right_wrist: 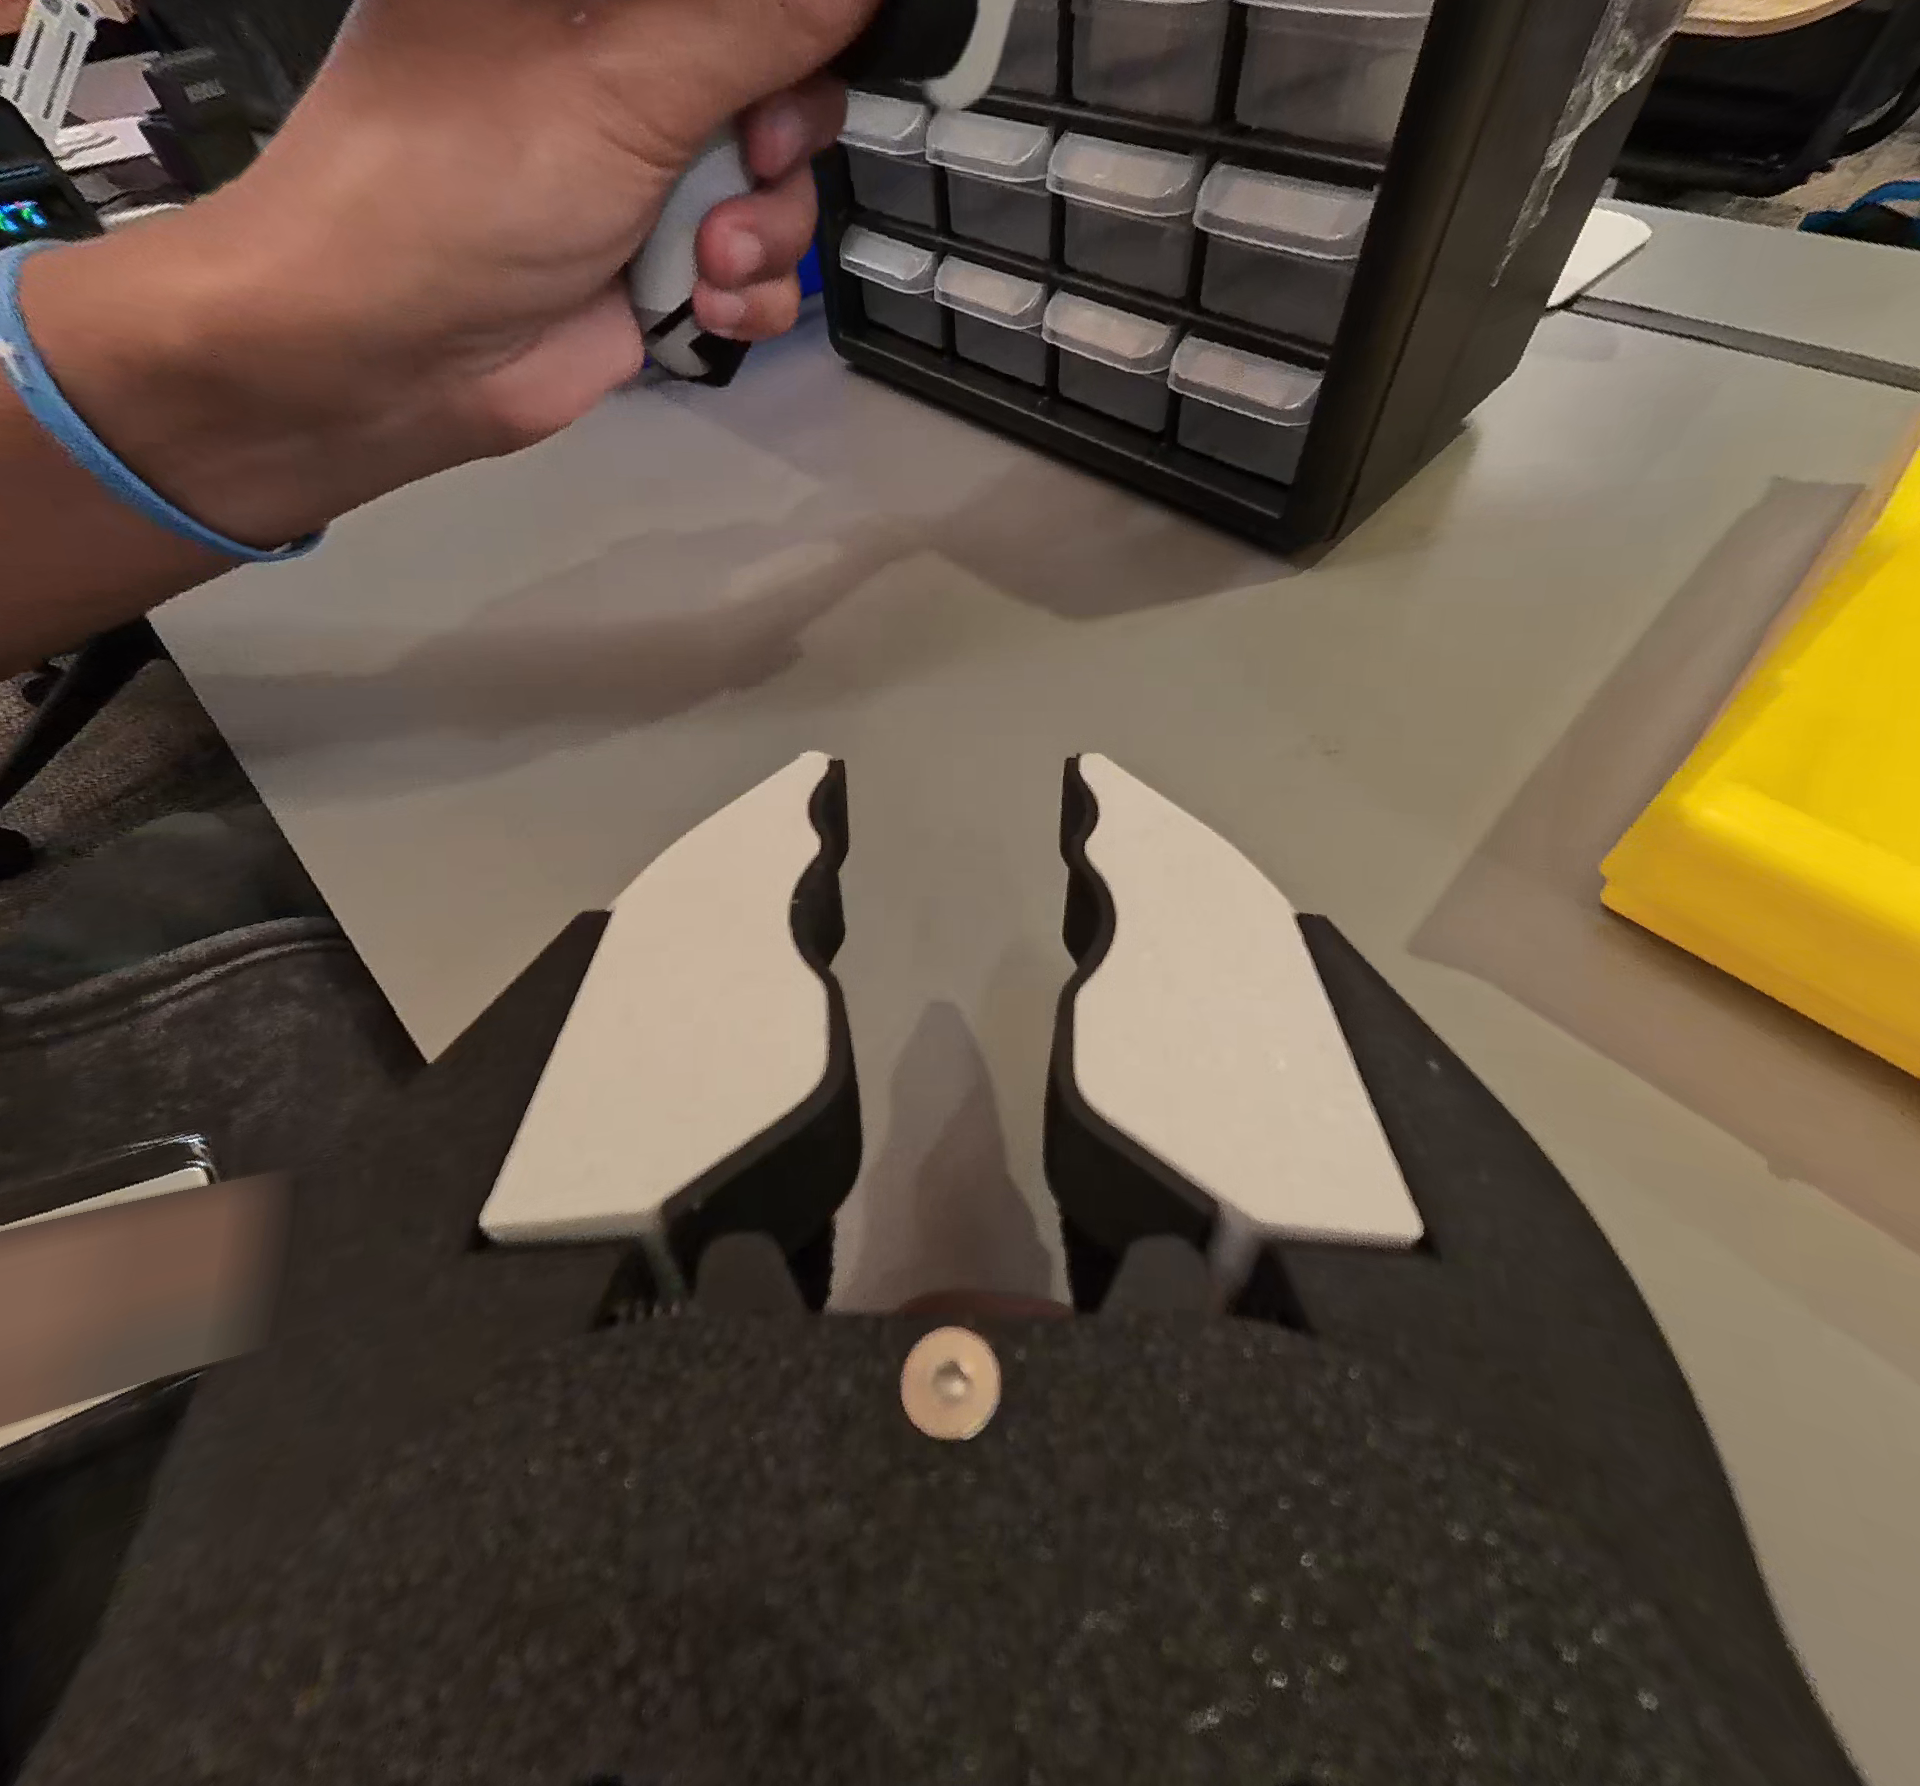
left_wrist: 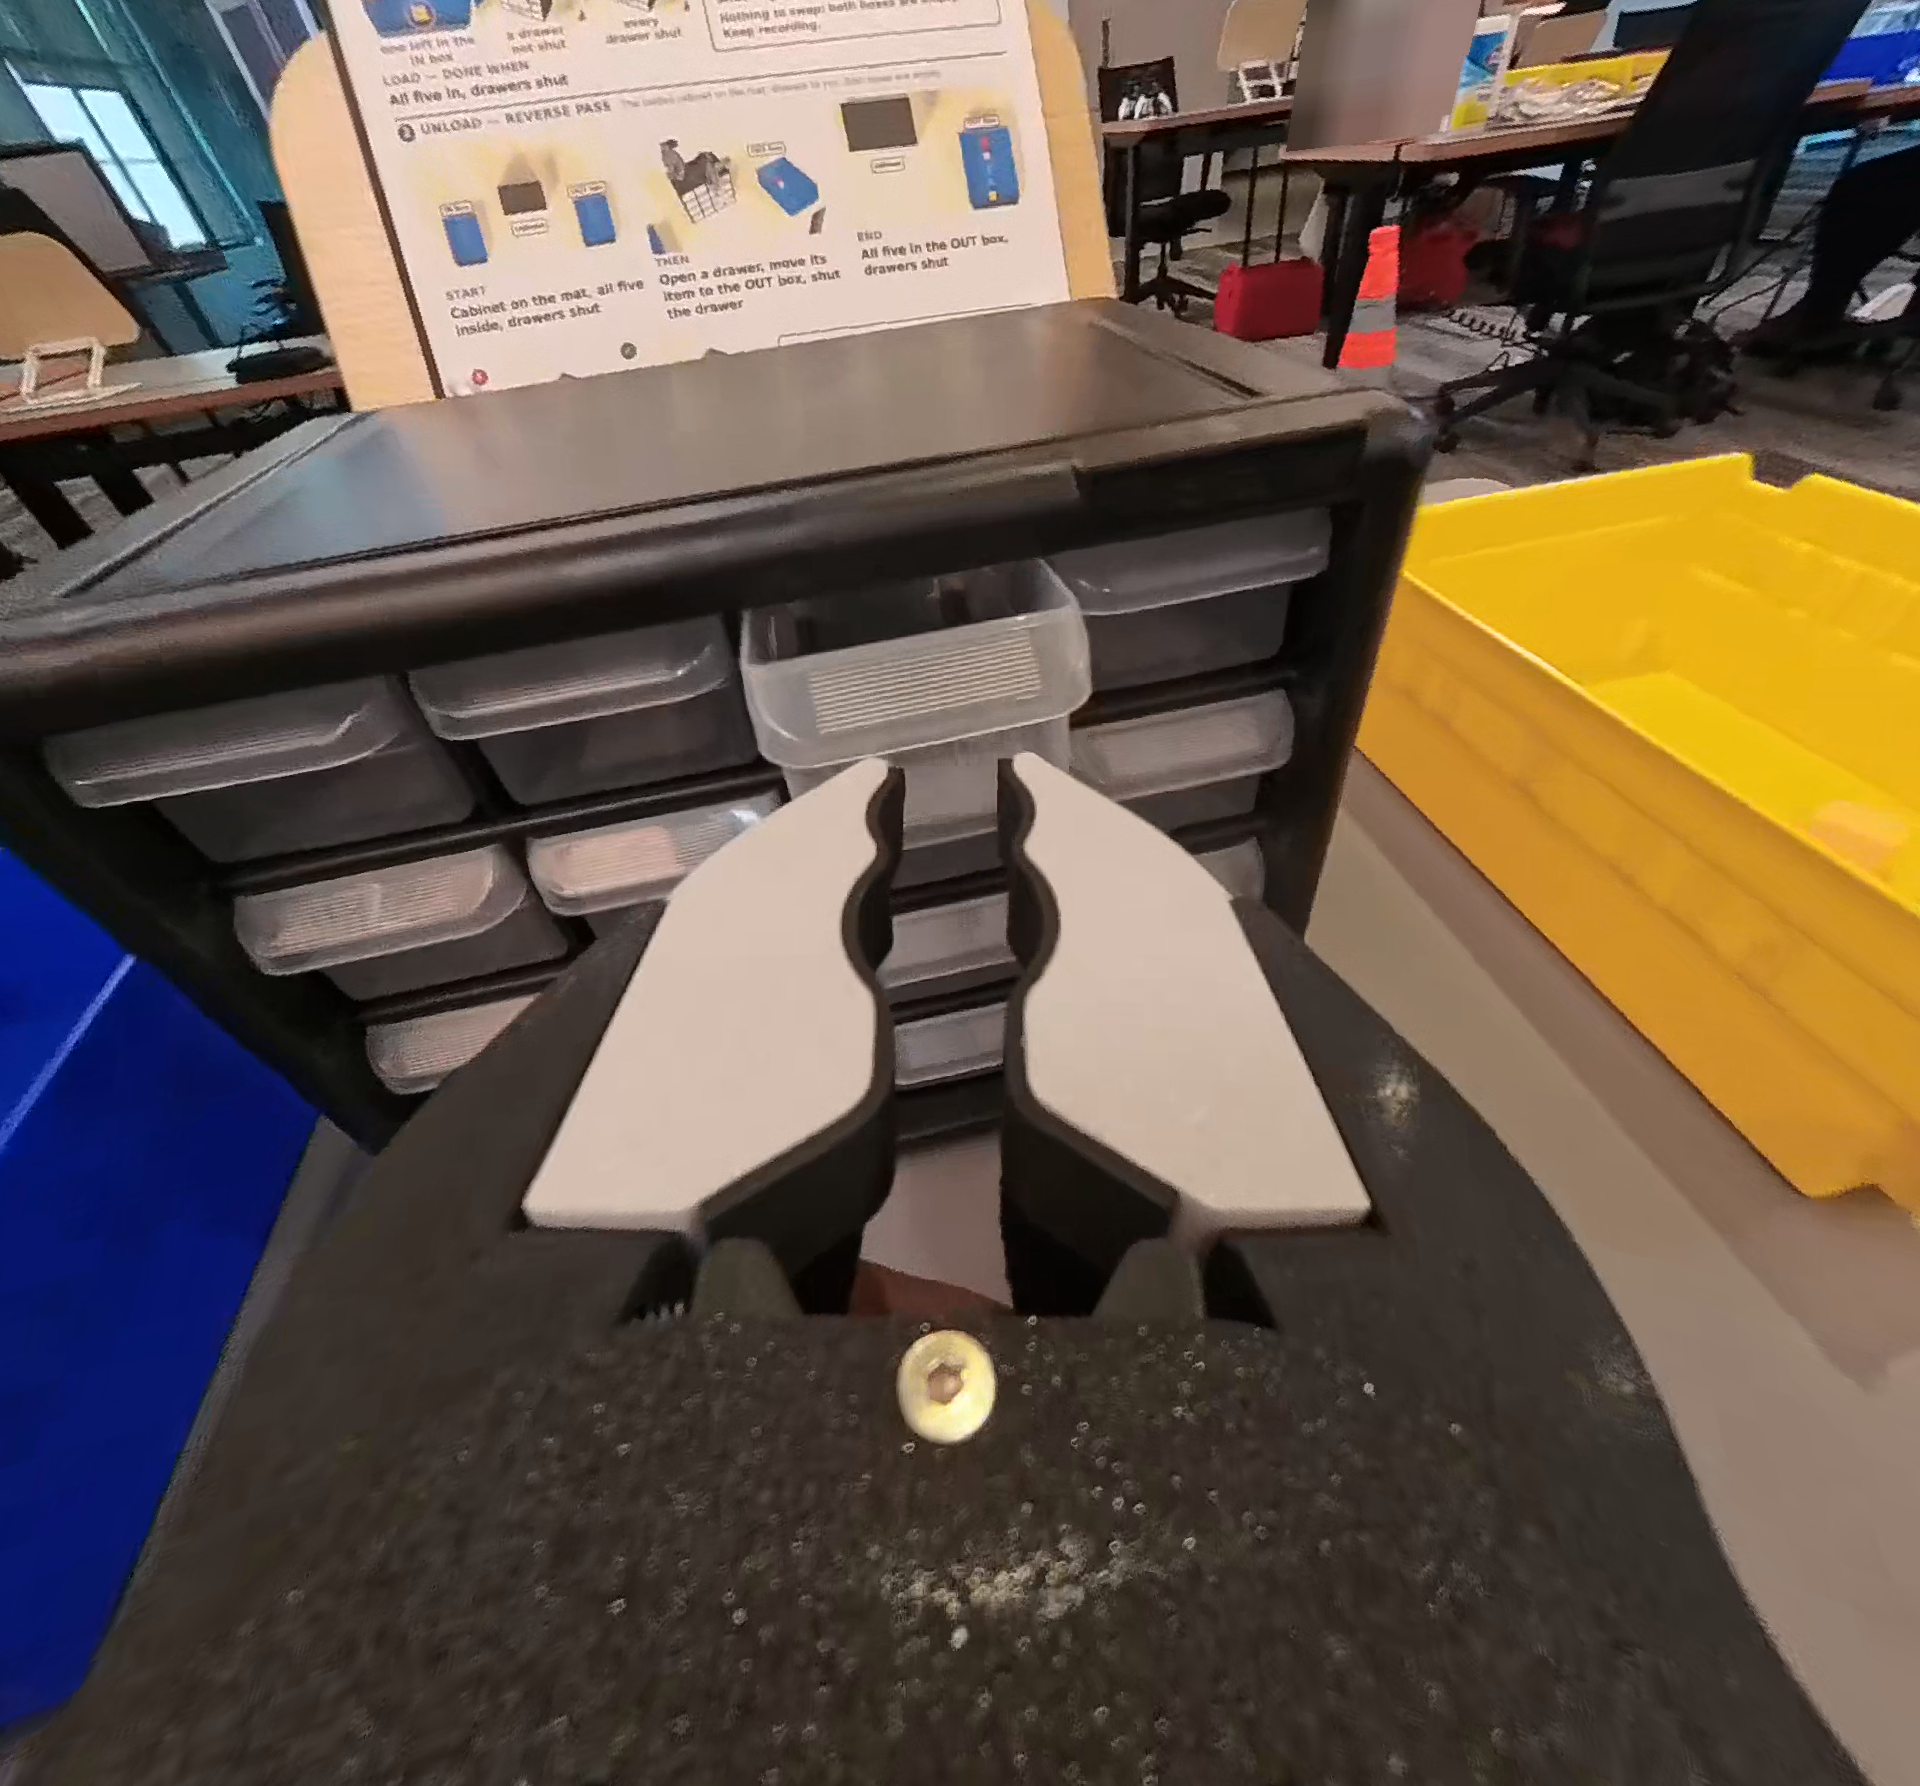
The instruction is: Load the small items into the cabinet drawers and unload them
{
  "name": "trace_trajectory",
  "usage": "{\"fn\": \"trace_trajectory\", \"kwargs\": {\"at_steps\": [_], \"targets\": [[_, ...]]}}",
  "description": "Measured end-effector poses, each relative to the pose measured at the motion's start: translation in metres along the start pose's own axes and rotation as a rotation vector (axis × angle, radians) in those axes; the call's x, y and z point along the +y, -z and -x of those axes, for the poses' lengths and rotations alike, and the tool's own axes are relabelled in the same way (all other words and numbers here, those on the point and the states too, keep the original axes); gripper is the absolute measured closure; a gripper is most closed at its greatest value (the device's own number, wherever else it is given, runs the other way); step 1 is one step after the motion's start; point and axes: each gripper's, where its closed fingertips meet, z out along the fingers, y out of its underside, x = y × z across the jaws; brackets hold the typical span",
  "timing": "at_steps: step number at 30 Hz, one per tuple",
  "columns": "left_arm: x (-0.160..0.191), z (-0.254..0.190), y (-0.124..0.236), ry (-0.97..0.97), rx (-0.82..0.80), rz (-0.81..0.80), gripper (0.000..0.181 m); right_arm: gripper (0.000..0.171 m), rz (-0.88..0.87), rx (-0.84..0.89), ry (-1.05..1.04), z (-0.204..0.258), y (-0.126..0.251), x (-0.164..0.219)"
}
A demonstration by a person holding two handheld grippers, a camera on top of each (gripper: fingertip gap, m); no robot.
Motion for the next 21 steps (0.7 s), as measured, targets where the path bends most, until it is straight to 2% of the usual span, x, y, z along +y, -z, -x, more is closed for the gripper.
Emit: {"fn": "trace_trajectory", "kwargs": {"at_steps": [7,13,16,21], "targets": [[-0.002,0.008,-0.025,0.010,-0.040,0.013,0.165,0.133,-0.003,0.009,0.001,-0.004,0.003,0.000],[-0.004,0.004,-0.031,-0.007,-0.042,0.005,0.162,0.133,0.004,0.002,-0.007,-0.004,0.002,0.002],[0.004,-0.002,-0.022,-0.019,-0.001,0.025,0.156,0.133,0.001,0.002,-0.014,-0.005,0.002,0.002],[0.038,-0.001,0.019,-0.042,0.103,0.043,0.146,0.134,-0.010,0.007,-0.023,-0.007,0.006,0.002]]}}
